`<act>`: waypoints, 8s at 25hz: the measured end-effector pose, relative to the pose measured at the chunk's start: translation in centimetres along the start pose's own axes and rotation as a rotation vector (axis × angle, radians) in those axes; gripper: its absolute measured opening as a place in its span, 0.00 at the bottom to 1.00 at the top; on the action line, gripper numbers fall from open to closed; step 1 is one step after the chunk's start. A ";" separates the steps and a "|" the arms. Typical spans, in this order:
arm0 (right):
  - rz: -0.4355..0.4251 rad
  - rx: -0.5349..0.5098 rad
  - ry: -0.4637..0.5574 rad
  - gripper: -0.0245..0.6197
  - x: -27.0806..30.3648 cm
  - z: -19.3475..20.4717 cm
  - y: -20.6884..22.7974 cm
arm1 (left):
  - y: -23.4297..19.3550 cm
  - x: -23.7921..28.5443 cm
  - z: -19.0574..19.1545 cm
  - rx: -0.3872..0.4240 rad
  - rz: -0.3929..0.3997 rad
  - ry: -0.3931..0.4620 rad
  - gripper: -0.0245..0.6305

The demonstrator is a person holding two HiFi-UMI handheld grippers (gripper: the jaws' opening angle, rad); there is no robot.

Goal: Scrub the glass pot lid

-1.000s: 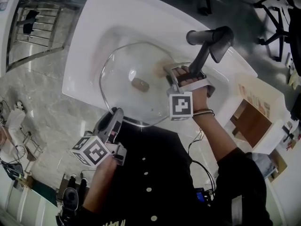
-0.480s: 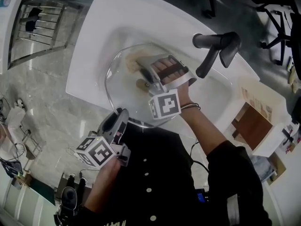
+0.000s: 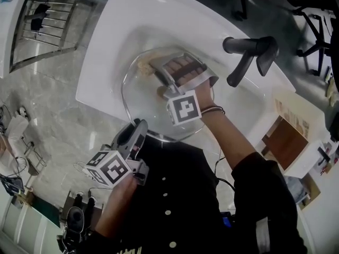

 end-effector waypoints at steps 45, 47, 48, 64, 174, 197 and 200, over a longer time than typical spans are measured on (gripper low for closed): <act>-0.514 -0.110 -0.148 0.24 -14.0 5.9 -9.8 | 0.3 0.0 -0.1 -0.013 -0.026 0.011 0.23; -0.554 -0.122 -0.150 0.24 -14.1 5.7 -9.7 | 0.4 0.0 -0.1 -0.010 -0.026 0.009 0.23; -0.570 -0.124 -0.150 0.24 -14.2 5.6 -9.7 | 0.4 0.0 -0.2 -0.009 -0.026 0.007 0.23; -0.085 0.035 0.067 0.25 -6.5 -1.2 -1.3 | 0.2 0.0 -0.1 -0.003 -0.027 -0.003 0.23; -0.379 -0.143 0.156 0.25 -5.0 -5.4 -2.4 | -0.7 0.2 0.0 0.000 0.110 -0.002 0.25; -0.603 -0.134 0.158 0.25 -14.6 -3.5 -8.5 | -0.4 0.1 0.1 -0.022 0.087 0.006 0.24; -0.629 -0.141 0.162 0.25 -15.1 -3.2 -8.7 | -0.3 0.2 0.1 -0.033 0.092 0.011 0.23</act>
Point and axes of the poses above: the fingertips, and each gripper's own axes: x forward along the fingers, y to its right, z out of its underside, the point moved 6 cm from there along -x, backward along the fingers
